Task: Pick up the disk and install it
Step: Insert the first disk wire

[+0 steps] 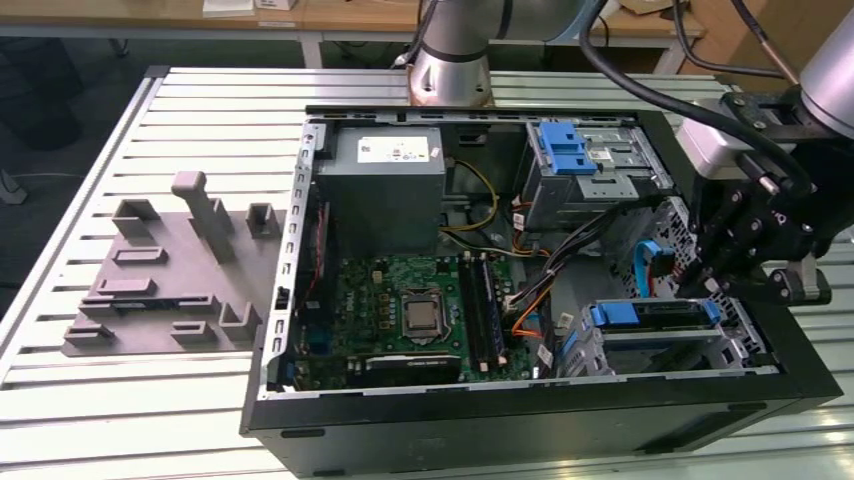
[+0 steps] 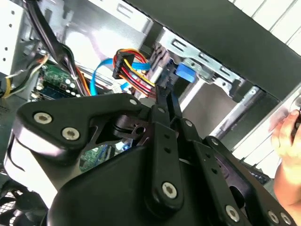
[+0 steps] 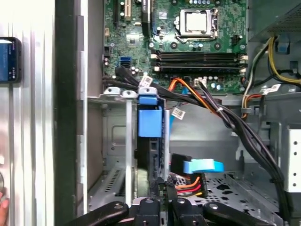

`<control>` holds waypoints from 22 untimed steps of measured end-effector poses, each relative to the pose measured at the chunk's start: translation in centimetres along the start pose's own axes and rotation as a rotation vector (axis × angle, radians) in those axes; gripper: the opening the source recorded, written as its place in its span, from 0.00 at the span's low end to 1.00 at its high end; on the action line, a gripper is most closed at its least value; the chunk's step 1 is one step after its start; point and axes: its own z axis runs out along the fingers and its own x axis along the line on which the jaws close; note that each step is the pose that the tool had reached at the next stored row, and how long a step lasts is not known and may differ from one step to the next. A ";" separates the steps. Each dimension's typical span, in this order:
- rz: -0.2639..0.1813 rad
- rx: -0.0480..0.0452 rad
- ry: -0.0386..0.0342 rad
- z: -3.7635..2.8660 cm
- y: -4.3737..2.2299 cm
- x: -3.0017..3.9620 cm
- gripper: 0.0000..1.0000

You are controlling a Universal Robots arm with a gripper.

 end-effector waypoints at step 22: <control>0.000 -0.0134 -0.0006 1.34 -0.04 0.08 0.16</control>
